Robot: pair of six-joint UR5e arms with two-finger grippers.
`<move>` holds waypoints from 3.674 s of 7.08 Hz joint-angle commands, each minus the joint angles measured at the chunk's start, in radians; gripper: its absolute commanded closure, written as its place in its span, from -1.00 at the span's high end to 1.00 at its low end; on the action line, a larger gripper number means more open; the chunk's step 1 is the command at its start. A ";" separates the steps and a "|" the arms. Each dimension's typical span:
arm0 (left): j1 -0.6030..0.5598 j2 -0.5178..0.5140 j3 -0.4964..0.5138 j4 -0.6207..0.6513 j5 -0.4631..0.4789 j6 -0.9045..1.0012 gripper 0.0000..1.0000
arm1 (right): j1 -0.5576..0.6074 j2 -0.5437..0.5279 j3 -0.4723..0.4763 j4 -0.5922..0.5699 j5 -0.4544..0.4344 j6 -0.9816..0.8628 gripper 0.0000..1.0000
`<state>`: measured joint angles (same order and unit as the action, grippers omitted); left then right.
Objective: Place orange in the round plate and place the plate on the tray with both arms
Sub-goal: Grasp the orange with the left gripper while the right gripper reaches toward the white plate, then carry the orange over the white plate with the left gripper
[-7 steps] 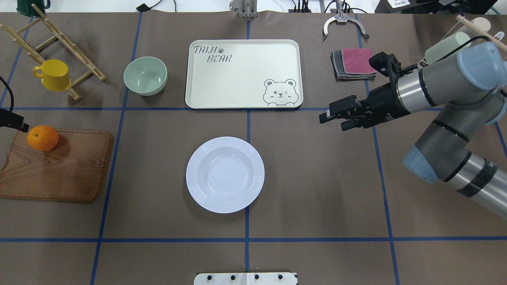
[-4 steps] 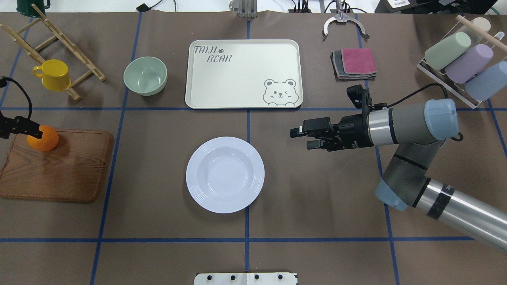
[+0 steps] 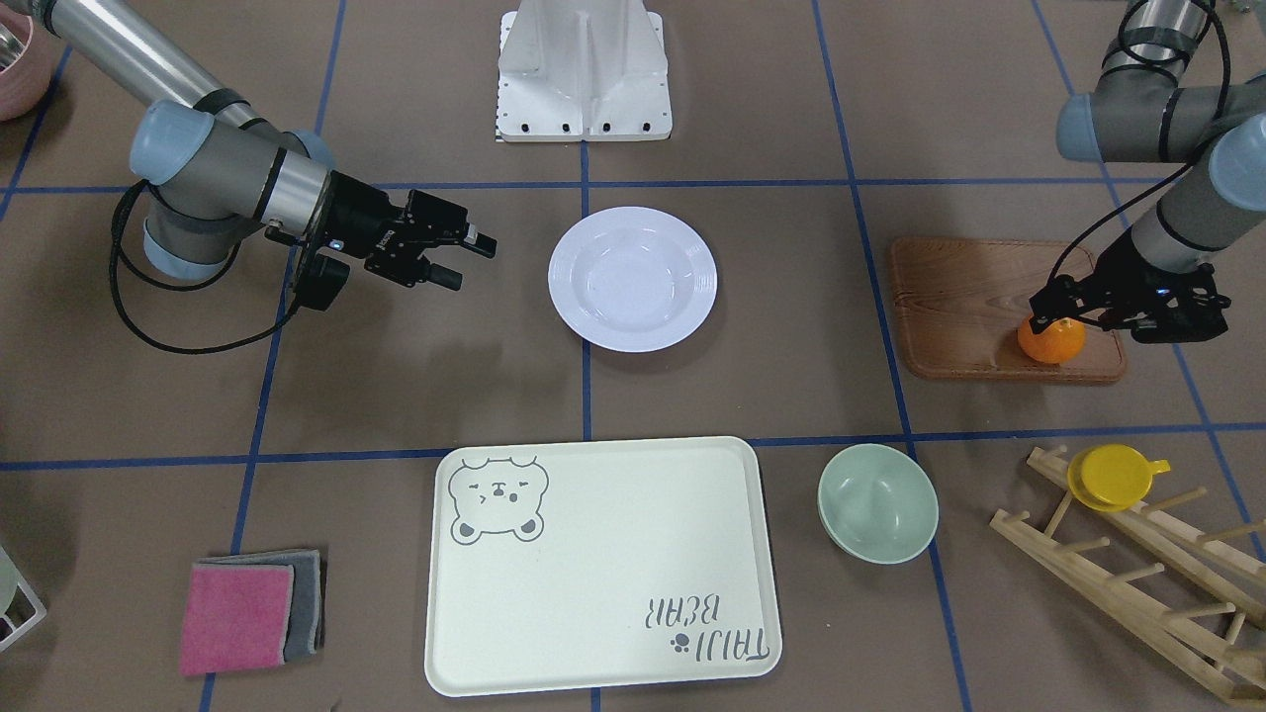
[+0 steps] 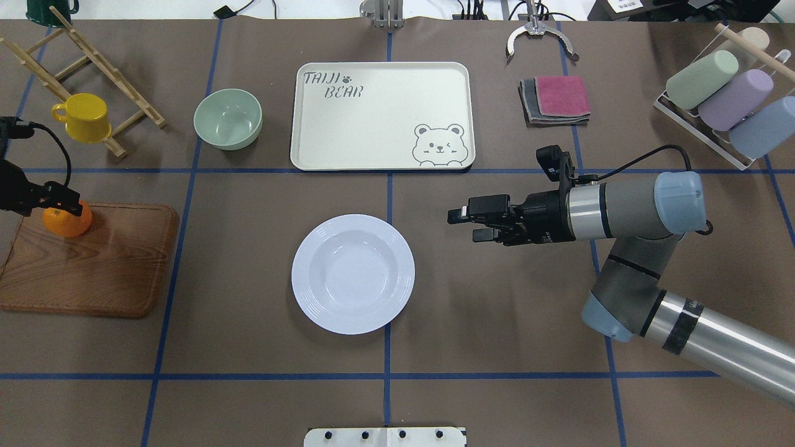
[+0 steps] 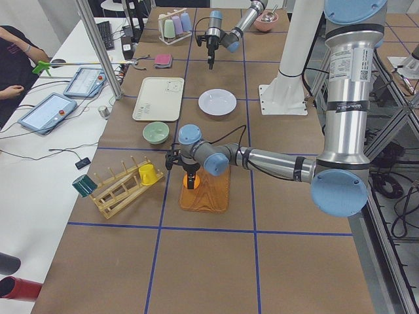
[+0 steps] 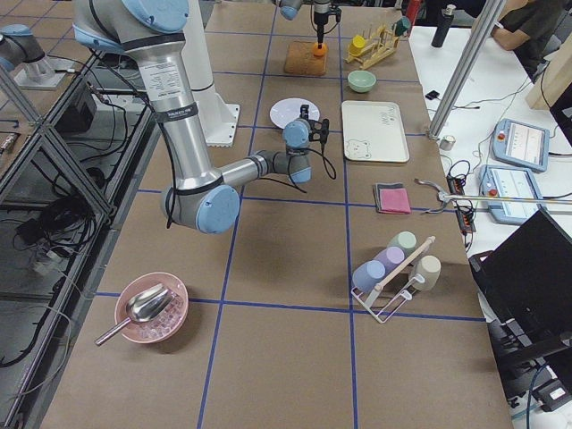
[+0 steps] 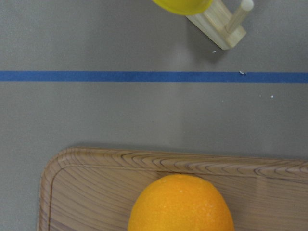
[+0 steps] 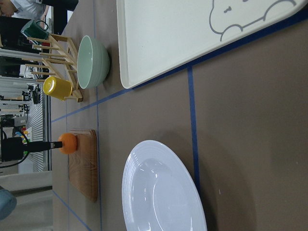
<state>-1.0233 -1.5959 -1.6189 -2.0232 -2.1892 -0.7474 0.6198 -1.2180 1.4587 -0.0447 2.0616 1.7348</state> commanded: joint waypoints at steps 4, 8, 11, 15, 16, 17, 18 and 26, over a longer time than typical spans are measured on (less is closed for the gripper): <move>0.016 -0.044 0.054 -0.005 0.002 -0.018 0.96 | -0.005 0.002 0.000 0.000 -0.012 0.000 1.00; 0.019 -0.039 0.111 -0.117 -0.009 -0.052 0.56 | -0.005 0.003 0.000 0.000 -0.014 0.000 1.00; 0.017 -0.045 0.088 -0.109 -0.009 -0.056 0.42 | -0.005 0.003 0.000 0.000 -0.014 0.002 1.00; 0.136 -0.304 -0.107 0.183 -0.024 -0.411 0.42 | -0.107 0.032 -0.008 -0.001 -0.199 0.002 1.00; 0.172 -0.417 -0.108 0.281 -0.014 -0.476 0.42 | -0.126 0.032 -0.011 0.000 -0.202 0.000 1.00; 0.239 -0.500 -0.110 0.352 0.053 -0.544 0.42 | -0.140 0.031 -0.015 0.002 -0.207 -0.006 0.99; 0.280 -0.568 -0.108 0.398 0.071 -0.582 0.42 | -0.149 0.028 -0.018 0.003 -0.207 -0.020 0.99; 0.499 -0.627 -0.148 0.408 0.244 -0.645 0.99 | -0.175 0.049 -0.067 -0.007 -0.209 -0.098 0.91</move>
<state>-0.5299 -2.2289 -1.7403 -1.6190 -1.9492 -1.3938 0.4482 -1.1773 1.4006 -0.0505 1.8544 1.6357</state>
